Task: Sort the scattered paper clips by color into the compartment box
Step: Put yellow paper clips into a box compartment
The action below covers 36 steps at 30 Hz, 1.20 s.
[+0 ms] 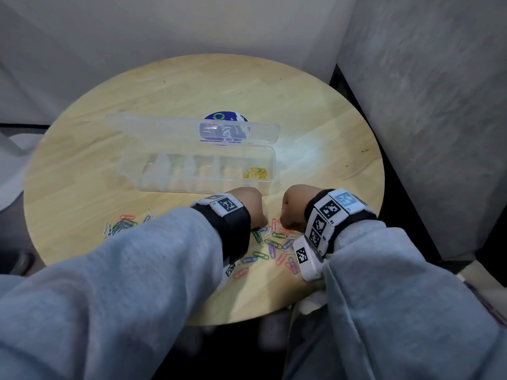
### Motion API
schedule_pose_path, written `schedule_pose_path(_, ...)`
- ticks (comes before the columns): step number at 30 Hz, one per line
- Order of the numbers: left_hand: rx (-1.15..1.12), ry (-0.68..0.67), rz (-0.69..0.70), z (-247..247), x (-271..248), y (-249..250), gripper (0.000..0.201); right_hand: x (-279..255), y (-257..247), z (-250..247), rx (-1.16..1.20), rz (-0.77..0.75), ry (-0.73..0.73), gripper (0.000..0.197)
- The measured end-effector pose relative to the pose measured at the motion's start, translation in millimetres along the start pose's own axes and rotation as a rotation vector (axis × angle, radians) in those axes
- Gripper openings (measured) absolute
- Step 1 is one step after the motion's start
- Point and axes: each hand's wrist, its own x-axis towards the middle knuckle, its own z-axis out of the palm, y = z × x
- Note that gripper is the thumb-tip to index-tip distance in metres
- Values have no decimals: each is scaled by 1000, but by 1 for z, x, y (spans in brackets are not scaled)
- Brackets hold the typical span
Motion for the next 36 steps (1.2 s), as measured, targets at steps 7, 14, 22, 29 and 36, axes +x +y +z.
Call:
schedule_pose_path(7, -28, -66, 32, -2, -5, -9, 23, -17, 12, -20, 381, -59, 114, 17)
schedule_pose_path(14, -580, -2, 42, -24, -37, -43, 20, -34, 16, -14, 900, 15, 87, 32)
schedule_pose_path(22, -1473, -9, -19, -29, -76, -105, 29, -57, -3, -5, 912, 98, 108, 25)
schedule_pose_path(29, -1483, -74, -83, -28, -77, -116, 20, -65, -11, 12, 412, 71, 183, 5)
schedule_pose_path(36, -1266, -271, -144, -19, -70, -108, 24, -42, 0, 9, 213, 135, 119, 26)
